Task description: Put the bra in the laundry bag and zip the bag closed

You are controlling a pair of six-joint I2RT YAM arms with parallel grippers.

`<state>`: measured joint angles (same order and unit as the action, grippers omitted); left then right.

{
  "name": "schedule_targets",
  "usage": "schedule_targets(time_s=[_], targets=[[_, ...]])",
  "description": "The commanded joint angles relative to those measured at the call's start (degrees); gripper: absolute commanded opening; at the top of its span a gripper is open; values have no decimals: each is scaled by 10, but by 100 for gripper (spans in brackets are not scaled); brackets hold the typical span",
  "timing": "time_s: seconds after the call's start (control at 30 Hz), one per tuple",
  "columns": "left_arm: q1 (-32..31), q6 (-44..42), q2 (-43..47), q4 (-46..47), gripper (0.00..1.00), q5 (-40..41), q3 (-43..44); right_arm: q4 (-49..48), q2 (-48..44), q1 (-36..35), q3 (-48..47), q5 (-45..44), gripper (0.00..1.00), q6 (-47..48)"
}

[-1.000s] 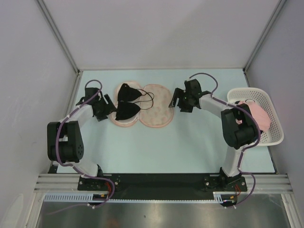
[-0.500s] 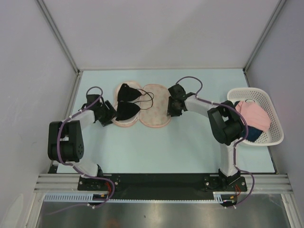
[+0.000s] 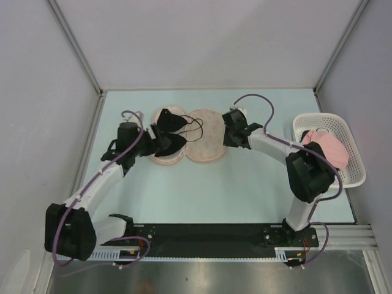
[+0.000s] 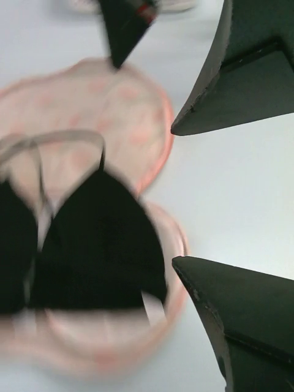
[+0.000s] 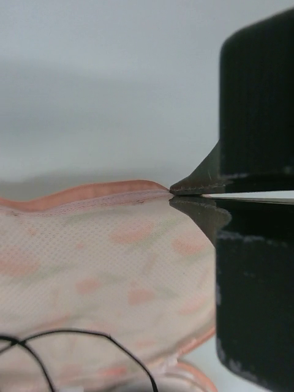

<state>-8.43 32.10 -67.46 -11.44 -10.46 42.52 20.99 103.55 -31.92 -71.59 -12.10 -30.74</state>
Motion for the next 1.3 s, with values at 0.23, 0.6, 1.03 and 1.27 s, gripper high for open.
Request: schedule_targets(time_s=[0.23, 0.6, 1.03, 1.27], targets=[[-395, -214, -8, 271, 95, 159, 1, 32, -147, 7, 37, 28, 0, -9], [-447, -284, -186, 267, 95, 211, 97, 42, -200, 34, 44, 113, 0, -41], [-445, -236, -288, 215, 32, 227, 212, 41, -216, 40, 44, 157, 0, -51], [-397, -155, -208, 274, 0, 209, 117, 41, -251, 73, 50, 137, 29, -43]])
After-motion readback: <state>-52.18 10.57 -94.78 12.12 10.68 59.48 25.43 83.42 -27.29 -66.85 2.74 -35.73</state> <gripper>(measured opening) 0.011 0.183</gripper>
